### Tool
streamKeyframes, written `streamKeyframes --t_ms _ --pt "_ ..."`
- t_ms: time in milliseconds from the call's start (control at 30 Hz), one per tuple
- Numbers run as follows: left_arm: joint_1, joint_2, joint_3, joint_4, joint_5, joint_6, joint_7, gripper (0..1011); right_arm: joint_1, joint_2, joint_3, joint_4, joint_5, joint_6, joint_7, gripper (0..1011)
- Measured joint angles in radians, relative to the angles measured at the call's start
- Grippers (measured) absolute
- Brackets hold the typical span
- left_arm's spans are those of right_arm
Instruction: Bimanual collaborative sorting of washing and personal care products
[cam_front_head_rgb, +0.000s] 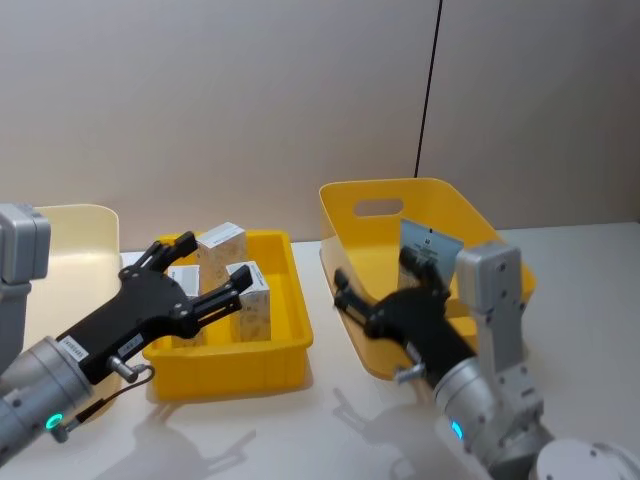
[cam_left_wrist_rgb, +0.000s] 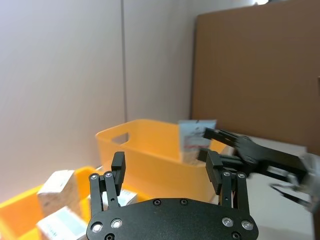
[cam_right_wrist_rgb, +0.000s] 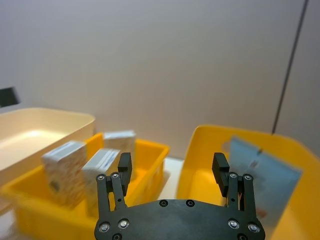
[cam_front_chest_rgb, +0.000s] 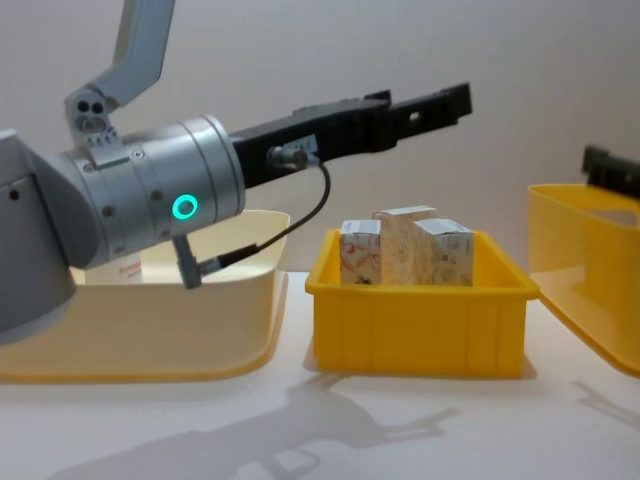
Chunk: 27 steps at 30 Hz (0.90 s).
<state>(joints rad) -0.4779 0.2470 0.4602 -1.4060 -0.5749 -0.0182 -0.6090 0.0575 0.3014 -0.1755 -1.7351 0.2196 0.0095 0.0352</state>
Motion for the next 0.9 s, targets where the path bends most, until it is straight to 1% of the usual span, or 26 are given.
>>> streamKeyframes --t_ms 33,67,100,133,233,300,333,400,500,600,633,700,833,900 --pt "0.008 0.004 0.0 -0.007 0.012 0.001 0.018 1003 -0.007 0.004 -0.005 -0.003 0.007 0.002 0.003 1001" --pt "0.008 0.004 0.0 -0.007 0.012 0.001 0.018 1003 -0.022 0.011 -0.016 -0.01 0.02 0.007 0.009 1001" --pt "0.016 0.009 0.0 -0.014 0.024 0.002 0.039 1003 -0.033 0.017 -0.024 -0.015 0.031 0.012 0.015 1001" --pt "0.02 0.011 0.0 -0.018 0.03 0.003 0.048 1003 -0.033 0.017 -0.024 -0.015 0.031 0.012 0.015 1001" --pt "0.036 0.02 -0.001 -0.033 0.056 0.005 0.088 1003 -0.058 0.029 -0.041 -0.026 0.054 0.02 0.025 1001" --pt "0.044 0.024 -0.001 -0.04 0.068 0.006 0.108 1003 -0.064 0.032 -0.045 -0.028 0.06 0.022 0.028 1001" --pt "0.052 0.029 -0.001 -0.048 0.081 0.008 0.129 1003 -0.068 0.034 -0.048 -0.03 0.064 0.024 0.03 1001" --pt "0.06 0.034 -0.002 -0.055 0.094 0.009 0.149 1003 -0.07 0.035 -0.05 -0.031 0.066 0.024 0.031 1001" --pt "0.08 0.044 -0.002 -0.073 0.125 0.012 0.198 1003 -0.072 0.036 -0.05 -0.032 0.068 0.025 0.032 1001" --pt "0.092 0.051 -0.003 -0.084 0.143 0.013 0.229 1003 -0.072 0.036 -0.05 -0.032 0.068 0.025 0.032 1001" --pt "0.101 0.056 -0.003 -0.092 0.156 0.014 0.25 1003 -0.072 0.036 -0.05 -0.032 0.068 0.025 0.032 1001" --pt "0.108 0.06 -0.003 -0.099 0.168 0.015 0.267 1003 -0.072 0.036 -0.05 -0.032 0.068 0.025 0.032 1001" --pt "0.132 0.074 -0.004 -0.122 0.206 0.019 0.329 1003 -0.072 0.036 -0.05 -0.032 0.068 0.025 0.032 1001" --pt "0.14 0.078 -0.004 -0.129 0.218 0.02 0.347 1003 -0.072 0.036 -0.05 -0.032 0.068 0.025 0.032 1001"
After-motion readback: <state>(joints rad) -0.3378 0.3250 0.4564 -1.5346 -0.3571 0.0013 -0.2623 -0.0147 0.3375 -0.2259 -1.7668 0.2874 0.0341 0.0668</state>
